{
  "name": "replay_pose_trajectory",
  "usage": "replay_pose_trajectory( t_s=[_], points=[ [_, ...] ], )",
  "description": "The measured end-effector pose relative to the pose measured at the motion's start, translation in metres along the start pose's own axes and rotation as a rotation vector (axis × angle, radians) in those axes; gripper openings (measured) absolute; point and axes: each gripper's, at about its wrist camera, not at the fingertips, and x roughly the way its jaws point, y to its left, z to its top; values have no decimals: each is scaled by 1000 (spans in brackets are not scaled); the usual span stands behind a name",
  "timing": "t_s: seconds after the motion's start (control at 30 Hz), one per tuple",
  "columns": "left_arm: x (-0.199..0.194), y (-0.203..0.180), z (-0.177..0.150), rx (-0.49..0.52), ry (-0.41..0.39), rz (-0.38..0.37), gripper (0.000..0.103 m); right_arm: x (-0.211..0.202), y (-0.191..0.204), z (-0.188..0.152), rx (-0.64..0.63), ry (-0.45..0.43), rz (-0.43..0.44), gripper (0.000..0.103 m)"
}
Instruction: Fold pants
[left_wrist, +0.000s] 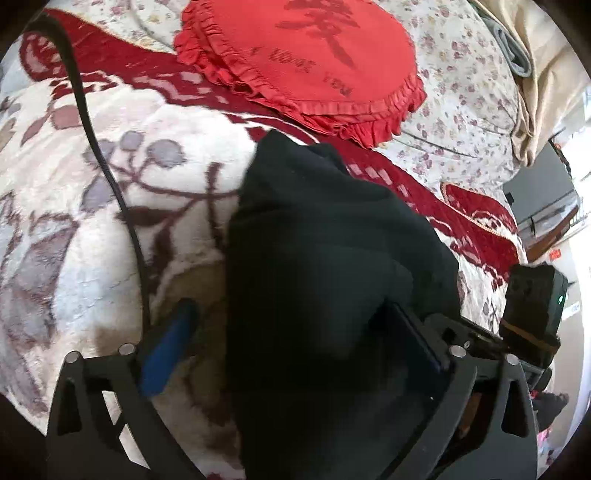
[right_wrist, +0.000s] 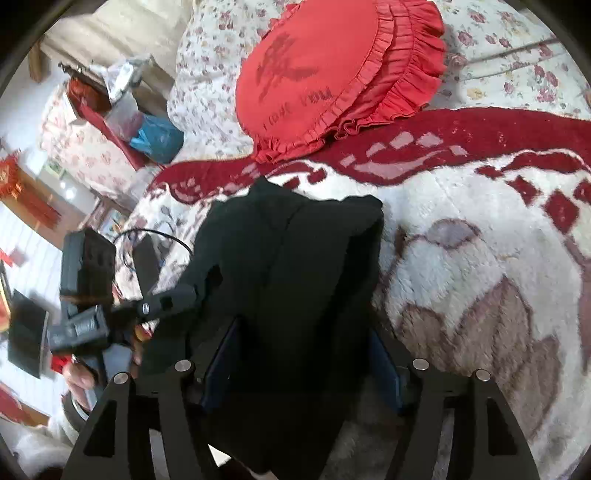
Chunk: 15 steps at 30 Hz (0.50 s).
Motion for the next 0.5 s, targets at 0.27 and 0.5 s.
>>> replay_pose_trajectory(
  t_s=[0.27,0.5],
  points=[
    [-1,-11,-2,54,15,16,70,-1,17,4,-25,-40,-33,35],
    [-23,-19,18,87,-47,37,51,-16,53,34,-121,-95,1,31]
  ],
)
